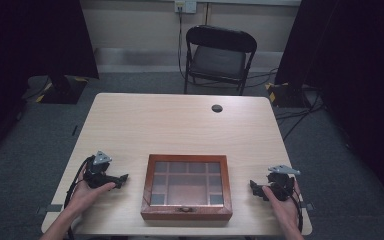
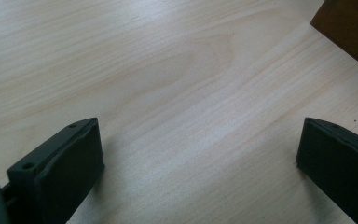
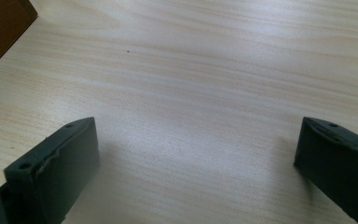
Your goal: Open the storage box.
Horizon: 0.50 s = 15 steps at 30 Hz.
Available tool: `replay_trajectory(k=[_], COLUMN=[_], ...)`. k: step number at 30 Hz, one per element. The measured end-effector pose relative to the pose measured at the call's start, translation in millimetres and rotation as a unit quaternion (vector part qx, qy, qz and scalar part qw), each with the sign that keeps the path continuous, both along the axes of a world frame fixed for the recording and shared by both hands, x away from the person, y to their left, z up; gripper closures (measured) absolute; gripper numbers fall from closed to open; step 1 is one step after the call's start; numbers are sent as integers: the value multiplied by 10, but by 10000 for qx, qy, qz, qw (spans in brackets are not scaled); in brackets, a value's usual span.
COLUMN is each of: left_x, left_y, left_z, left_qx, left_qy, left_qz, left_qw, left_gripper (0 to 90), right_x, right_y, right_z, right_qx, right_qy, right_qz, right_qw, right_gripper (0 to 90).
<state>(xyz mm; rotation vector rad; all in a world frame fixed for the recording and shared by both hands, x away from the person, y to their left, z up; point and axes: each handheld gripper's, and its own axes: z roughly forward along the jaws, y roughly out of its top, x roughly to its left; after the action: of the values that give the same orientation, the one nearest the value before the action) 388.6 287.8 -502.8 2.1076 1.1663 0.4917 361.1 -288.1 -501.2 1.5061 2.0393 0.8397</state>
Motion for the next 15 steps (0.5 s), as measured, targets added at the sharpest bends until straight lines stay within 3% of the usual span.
replay_trajectory(k=[8, 12, 15], left_x=[2, 2, 2], left_y=[-1, -1, -1], left_z=[-1, -1, -1], left_qx=[-2, -1, -4], left_qy=[-10, -13, -9], left_qz=[-3, 1, -1], left_qw=[10000, 10000, 10000], left_gripper=[0, 0, 0], right_x=[1, -10, -15], right_y=[18, 24, 31], right_z=[5, 52, 82], right_qx=[37, 69, 140], right_qy=[-11, -37, 111], right_qz=[34, 114, 207], right_qw=[10000, 9999, 9996], right_gripper=[16, 190, 205])
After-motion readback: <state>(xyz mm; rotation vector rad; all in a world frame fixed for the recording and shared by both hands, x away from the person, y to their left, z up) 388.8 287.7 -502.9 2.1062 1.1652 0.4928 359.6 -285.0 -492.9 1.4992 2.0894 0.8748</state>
